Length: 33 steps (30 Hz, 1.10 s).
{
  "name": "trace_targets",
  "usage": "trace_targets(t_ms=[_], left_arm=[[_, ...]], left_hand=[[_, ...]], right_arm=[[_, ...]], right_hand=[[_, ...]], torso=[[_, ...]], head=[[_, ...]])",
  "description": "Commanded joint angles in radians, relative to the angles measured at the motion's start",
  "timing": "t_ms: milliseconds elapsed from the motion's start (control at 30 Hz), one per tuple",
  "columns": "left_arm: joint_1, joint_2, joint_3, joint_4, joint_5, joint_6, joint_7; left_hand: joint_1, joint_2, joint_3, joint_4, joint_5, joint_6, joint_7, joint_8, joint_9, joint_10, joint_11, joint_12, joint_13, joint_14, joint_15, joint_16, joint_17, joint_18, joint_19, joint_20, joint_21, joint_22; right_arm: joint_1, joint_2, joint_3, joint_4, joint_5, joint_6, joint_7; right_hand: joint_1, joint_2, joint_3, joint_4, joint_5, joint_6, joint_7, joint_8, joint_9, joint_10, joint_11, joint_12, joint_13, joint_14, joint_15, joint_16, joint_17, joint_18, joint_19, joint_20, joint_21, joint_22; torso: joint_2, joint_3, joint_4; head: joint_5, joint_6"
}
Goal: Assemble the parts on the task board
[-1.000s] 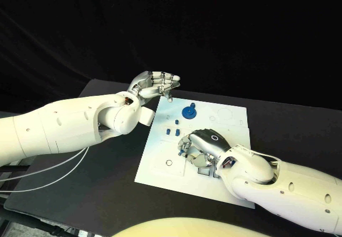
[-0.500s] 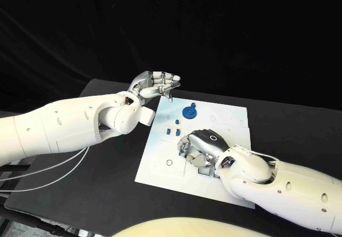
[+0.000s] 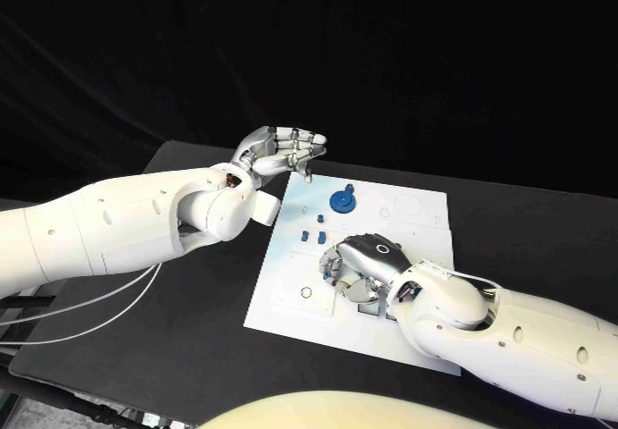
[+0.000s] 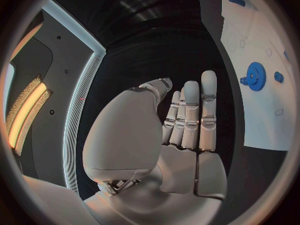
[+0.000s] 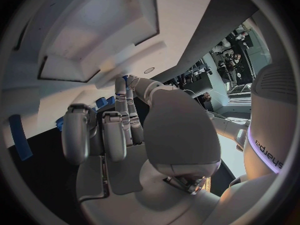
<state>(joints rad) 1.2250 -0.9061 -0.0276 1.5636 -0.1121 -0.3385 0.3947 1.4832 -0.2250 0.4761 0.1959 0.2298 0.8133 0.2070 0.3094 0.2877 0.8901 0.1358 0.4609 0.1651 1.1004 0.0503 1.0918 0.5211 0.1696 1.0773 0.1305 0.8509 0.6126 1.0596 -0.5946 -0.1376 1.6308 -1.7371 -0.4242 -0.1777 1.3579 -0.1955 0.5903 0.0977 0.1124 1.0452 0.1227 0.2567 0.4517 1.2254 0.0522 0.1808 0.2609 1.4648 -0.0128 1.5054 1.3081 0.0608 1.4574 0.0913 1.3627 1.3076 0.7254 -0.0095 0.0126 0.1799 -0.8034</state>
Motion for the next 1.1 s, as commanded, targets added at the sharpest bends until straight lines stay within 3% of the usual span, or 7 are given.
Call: trace_targets(t_ms=[33,100,167,633,767,933,1100], left_arm=[[0.001,0.001,0.001,0.002,0.004,0.014,0.004],[0.001,0.001,0.001,0.001,0.004,0.014,0.004],[0.001,0.001,0.001,0.001,0.004,0.014,0.004],[0.001,0.000,0.000,-0.003,0.004,0.015,0.002],[0.001,-0.001,0.000,-0.004,0.004,0.017,0.001],[0.001,-0.002,-0.001,-0.003,0.004,0.019,0.000],[0.001,-0.003,-0.003,-0.004,0.004,0.020,-0.001]], left_hand=[[0.005,0.001,0.005,-0.001,0.004,-0.006,-0.002,0.000,-0.001,-0.008,0.001,0.006,-0.001,-0.009,0.001,-0.003,-0.002,0.015,-0.008,0.002,-0.003,-0.001],[0.005,0.001,0.005,-0.001,0.004,-0.006,-0.002,0.000,-0.001,-0.008,0.001,0.006,-0.001,-0.009,0.001,-0.003,-0.002,0.015,-0.008,0.002,-0.003,-0.001],[0.005,0.001,0.005,-0.001,0.004,-0.006,-0.002,0.000,-0.001,-0.008,0.001,0.006,-0.001,-0.009,0.001,-0.003,-0.002,0.015,-0.008,0.002,-0.003,-0.001],[0.003,0.002,0.005,-0.001,0.003,-0.007,-0.002,0.001,-0.001,-0.010,0.001,0.009,-0.001,-0.010,0.002,-0.003,-0.003,0.015,-0.008,0.003,-0.005,-0.002],[0.003,0.002,0.005,-0.001,0.003,-0.007,-0.002,0.001,-0.001,-0.010,0.001,0.009,-0.001,-0.010,0.002,-0.003,-0.003,0.015,-0.008,0.003,-0.005,-0.002],[0.003,0.002,0.005,-0.001,0.003,-0.007,-0.002,0.001,-0.001,-0.010,0.001,0.009,-0.001,-0.010,0.002,-0.003,-0.003,0.015,-0.008,0.003,-0.005,-0.002],[0.003,0.002,0.005,-0.001,0.003,-0.007,-0.002,0.001,-0.001,-0.010,0.001,0.009,-0.001,-0.010,0.002,-0.003,-0.003,0.015,-0.008,0.003,-0.005,-0.002]], right_arm=[[-0.003,-0.002,-0.003,0.000,-0.018,0.028,-0.006],[-0.003,-0.003,-0.003,0.000,-0.018,0.016,-0.007],[-0.003,-0.006,-0.003,0.002,-0.018,-0.002,-0.007],[0.008,-0.092,0.008,0.091,-0.016,-0.087,-0.021],[0.043,-0.161,0.018,0.138,0.010,-0.067,-0.027],[0.100,-0.237,0.023,0.141,0.042,0.002,-0.024],[0.129,-0.277,0.025,0.130,0.040,0.048,-0.017]], right_hand=[[-0.021,-0.009,0.000,0.013,-0.005,-0.036,0.019,-0.020,-0.010,-0.027,0.017,-0.024,-0.007,0.071,0.007,0.004,0.093,-0.009,-0.004,0.003,-0.012,0.124],[-0.040,-0.027,-0.002,0.024,-0.007,-0.085,0.043,-0.052,-0.025,-0.069,0.040,-0.054,-0.021,0.070,0.026,0.003,0.090,-0.008,-0.009,0.016,-0.023,0.118],[-0.057,-0.045,-0.014,0.033,0.019,-0.113,0.051,-0.072,-0.033,-0.083,0.049,-0.065,-0.026,0.069,0.035,0.003,0.089,-0.007,-0.013,0.024,-0.030,0.115],[-0.068,-0.063,-0.039,0.038,0.021,-0.129,0.052,-0.087,-0.039,-0.097,0.054,-0.072,-0.031,0.066,0.039,0.001,0.080,-0.003,-0.017,0.034,-0.041,0.109],[-0.068,-0.062,-0.042,0.039,0.021,-0.124,0.050,-0.085,-0.038,-0.095,0.053,-0.071,-0.031,0.067,0.039,0.001,0.080,-0.003,-0.017,0.034,-0.042,0.109],[-0.069,-0.068,-0.063,0.043,0.019,-0.130,0.041,-0.092,-0.041,-0.117,0.050,-0.080,-0.036,0.065,0.037,-0.002,0.073,0.003,-0.028,0.035,-0.064,0.097],[-0.050,-0.060,-0.163,0.057,0.041,-0.144,0.029,-0.106,-0.046,-0.168,0.050,-0.089,-0.047,0.063,0.037,-0.002,0.073,0.011,-0.047,0.034,-0.107,0.074]], torso=[[0.000,0.0004,-0.0007],[-0.001,0.0006,-0.0007],[-0.001,0.0006,-0.0007],[-0.001,0.0011,-0.0009],[-0.001,0.0008,-0.0018],[-0.004,-0.0009,-0.0046],[-0.005,-0.0003,-0.0073]], head=[[0.000,0.001],[0.000,0.001],[-0.001,0.002],[-0.010,0.016],[-0.020,0.025],[-0.038,0.035],[-0.047,0.039]])
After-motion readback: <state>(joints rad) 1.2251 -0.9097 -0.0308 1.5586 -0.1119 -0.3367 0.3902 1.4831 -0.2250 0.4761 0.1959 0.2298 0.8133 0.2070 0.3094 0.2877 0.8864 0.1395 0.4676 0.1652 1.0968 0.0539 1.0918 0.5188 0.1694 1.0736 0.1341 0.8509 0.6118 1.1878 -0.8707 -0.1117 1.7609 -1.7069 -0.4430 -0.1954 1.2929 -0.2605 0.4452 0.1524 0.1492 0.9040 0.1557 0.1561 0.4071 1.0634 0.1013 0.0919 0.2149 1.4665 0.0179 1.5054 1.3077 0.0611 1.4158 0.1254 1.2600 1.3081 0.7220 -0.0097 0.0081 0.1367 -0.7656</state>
